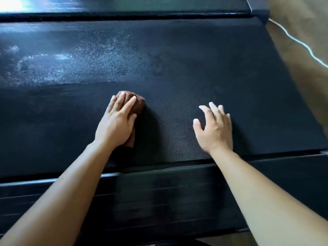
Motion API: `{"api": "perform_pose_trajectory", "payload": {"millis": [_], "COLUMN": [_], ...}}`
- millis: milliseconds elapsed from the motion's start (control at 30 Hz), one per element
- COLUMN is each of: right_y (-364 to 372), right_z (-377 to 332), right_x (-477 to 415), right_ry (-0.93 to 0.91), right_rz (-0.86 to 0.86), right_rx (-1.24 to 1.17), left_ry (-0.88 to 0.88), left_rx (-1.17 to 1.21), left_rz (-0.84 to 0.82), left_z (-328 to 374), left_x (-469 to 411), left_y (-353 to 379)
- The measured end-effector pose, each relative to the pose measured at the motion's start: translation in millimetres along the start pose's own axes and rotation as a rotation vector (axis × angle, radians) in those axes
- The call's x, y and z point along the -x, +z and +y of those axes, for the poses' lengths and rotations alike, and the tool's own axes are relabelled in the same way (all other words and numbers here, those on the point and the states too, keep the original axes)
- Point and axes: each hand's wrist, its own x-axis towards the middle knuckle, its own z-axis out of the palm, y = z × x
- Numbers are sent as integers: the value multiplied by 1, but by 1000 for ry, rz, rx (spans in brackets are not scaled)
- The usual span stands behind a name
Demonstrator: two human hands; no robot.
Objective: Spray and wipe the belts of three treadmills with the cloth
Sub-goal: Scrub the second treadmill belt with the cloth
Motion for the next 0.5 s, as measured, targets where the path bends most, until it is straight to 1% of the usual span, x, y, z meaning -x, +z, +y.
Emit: {"api": "perform_pose_trajectory", "payload": {"millis": [100, 200, 300, 367, 500], "right_y": [-22, -44, -54, -50, -41], "right_z": [39, 81, 110, 117, 119], "right_x": [-6, -15, -17, -15, -16], "right_ry": [48, 150, 238, 269, 271], "right_rz": [41, 51, -3, -26, 4], "right_rx": [107, 177, 239, 227, 204], "left_ry": [-90, -102, -23, 57, 246], "left_rx": [-6, -17, -53, -71, -89], "left_rz": [37, 36, -6, -42, -76], "left_z": [27, 61, 108, 141, 185], "left_x": [-36, -71, -92, -94, -70], "left_y": [13, 33, 59, 76, 96]}}
